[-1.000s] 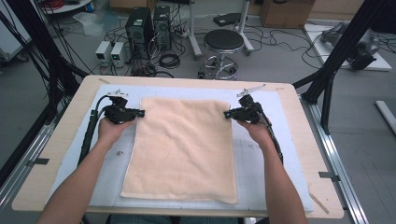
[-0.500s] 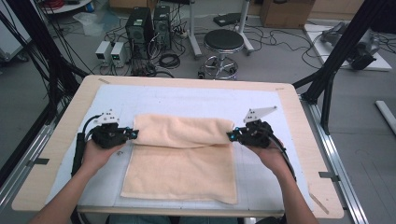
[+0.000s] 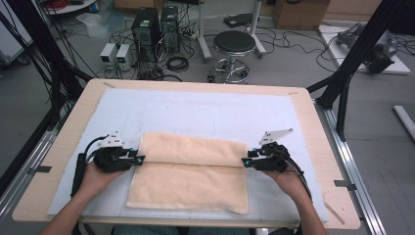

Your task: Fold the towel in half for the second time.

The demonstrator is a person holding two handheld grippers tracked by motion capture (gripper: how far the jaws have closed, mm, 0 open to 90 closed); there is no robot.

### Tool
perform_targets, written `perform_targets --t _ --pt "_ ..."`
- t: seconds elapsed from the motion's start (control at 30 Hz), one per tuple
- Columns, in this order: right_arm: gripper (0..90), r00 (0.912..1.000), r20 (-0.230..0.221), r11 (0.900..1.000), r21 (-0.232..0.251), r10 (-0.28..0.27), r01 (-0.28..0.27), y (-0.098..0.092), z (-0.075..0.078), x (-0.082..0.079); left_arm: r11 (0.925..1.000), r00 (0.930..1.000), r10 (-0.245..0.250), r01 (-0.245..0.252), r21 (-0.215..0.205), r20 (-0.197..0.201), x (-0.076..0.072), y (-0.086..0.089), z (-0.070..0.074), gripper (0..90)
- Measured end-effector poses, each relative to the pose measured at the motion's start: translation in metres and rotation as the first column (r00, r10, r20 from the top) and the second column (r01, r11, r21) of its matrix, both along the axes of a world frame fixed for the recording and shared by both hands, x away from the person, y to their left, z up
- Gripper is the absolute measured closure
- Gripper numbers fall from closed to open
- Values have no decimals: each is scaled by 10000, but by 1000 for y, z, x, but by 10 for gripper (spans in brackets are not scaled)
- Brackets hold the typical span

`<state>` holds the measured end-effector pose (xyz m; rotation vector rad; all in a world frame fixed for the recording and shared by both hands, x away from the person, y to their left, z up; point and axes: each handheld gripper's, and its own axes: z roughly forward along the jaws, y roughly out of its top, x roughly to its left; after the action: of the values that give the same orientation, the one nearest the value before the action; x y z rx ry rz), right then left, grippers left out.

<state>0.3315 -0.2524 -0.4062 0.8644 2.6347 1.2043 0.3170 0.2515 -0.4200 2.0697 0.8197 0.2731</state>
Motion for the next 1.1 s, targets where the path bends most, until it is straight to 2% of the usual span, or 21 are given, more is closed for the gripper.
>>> perform_targets --t 0.17,0.27,0.3,0.47,0.57,0.67,0.73,0.8,0.83,0.87,0.93,1.03,1.1 --pt "494 9989 209 9989 230 -413 408 -6 12 5 9998 9998 184 -184 -74 15 3 7 8 530" --pt "477 9985 339 9989 180 -439 433 -3 18 14 9994 9994 337 -337 -57 -26 10 6 14 491" --pt "473 9985 271 9988 152 -479 475 -1 19 15 9994 9994 341 -341 -2 96 13 5 18 486" --pt "444 9973 477 9984 -43 -560 563 7 17 31 9984 9981 554 -556 47 281 30 -1 30 428" --pt "439 9980 324 9985 40 -543 542 12 13 38 9980 9979 623 -624 47 162 45 -8 32 388" --pt "442 9995 -53 9995 72 -317 317 19 7 42 9974 9973 715 -714 -91 140 55 -15 30 336" --pt "477 9992 -391 9999 61 -124 126 24 2 46 9974 9973 722 -722 -17 -103 62 -18 25 333" --pt "538 9983 -584 10000 2 32 -32 27 -1 47 9971 9965 755 -751 106 -352 67 -20 19 345" --pt "572 9979 -637 10000 -24 84 -85 29 -1 47 9972 9950 741 -737 86 -671 70 -20 15 365" --pt "614 9974 -691 9997 -26 225 -228 30 -2 47 9977 9929 678 -674 68 -973 72 -19 12 389" --pt "666 9961 -782 9992 54 397 -394 31 -2 48 9986 9910 528 -532 0 -1234 74 -18 9 461" --pt "740 9953 -819 9986 129 513 -504 30 -2 48 9993 9927 275 -302 -212 -1176 74 -16 9 649" --pt "779 9948 -813 9981 178 609 -597 30 0 47 9995 9950 95 -125 -297 -998 70 -16 13 740"
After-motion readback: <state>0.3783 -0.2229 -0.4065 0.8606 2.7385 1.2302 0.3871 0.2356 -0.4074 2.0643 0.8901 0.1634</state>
